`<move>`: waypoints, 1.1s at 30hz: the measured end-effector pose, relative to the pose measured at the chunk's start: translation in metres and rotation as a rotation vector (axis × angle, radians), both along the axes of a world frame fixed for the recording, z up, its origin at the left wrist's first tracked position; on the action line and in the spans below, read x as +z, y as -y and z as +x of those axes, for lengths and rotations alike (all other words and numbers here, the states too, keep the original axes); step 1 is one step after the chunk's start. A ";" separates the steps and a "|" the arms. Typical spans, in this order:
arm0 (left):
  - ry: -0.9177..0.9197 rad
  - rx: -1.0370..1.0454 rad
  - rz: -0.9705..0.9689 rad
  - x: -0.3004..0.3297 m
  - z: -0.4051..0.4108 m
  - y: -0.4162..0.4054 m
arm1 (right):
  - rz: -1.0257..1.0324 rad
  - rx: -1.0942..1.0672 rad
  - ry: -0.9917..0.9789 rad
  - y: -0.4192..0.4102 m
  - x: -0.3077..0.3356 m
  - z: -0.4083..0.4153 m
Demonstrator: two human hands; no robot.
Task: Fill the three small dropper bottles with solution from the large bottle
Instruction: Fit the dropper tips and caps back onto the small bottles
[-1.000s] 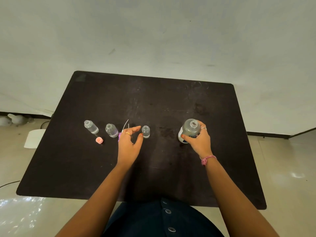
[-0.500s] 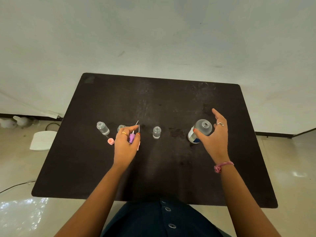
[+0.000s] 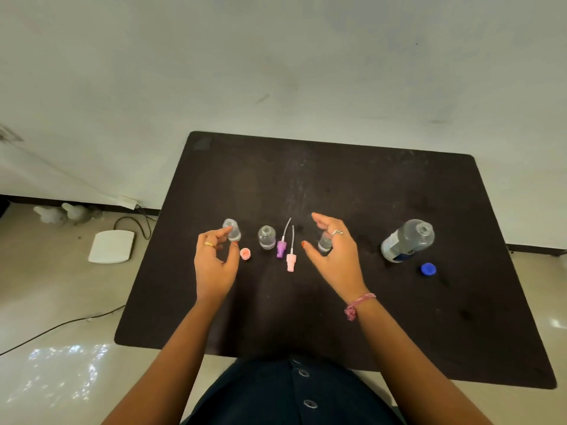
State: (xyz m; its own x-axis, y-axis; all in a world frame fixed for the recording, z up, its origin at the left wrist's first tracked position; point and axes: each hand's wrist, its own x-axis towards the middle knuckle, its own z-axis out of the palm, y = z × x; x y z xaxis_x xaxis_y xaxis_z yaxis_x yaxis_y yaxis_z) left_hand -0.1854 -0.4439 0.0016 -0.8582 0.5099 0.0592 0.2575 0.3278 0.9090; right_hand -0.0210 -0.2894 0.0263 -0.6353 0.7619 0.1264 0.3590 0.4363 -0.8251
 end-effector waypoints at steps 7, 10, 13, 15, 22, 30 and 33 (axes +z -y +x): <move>0.084 0.031 -0.072 -0.016 -0.030 0.017 | 0.133 0.255 0.274 0.045 -0.037 -0.055; 0.143 -0.011 -0.128 -0.027 -0.042 0.015 | 0.148 0.325 0.421 0.052 -0.052 -0.077; 0.207 -0.065 -0.192 -0.038 -0.055 0.009 | 0.187 0.388 0.515 0.058 -0.062 -0.098; 0.238 -0.093 -0.221 -0.043 -0.063 0.004 | 0.231 0.416 0.559 0.060 -0.067 -0.108; 0.330 -0.172 -0.293 -0.054 -0.080 -0.011 | 0.175 0.403 0.679 0.059 -0.080 -0.132; 0.322 -0.246 -0.291 -0.058 -0.082 -0.020 | 0.179 0.377 0.671 0.057 -0.076 -0.136; 0.333 -0.229 -0.278 -0.058 -0.084 -0.020 | 0.150 0.353 0.622 0.059 -0.067 -0.134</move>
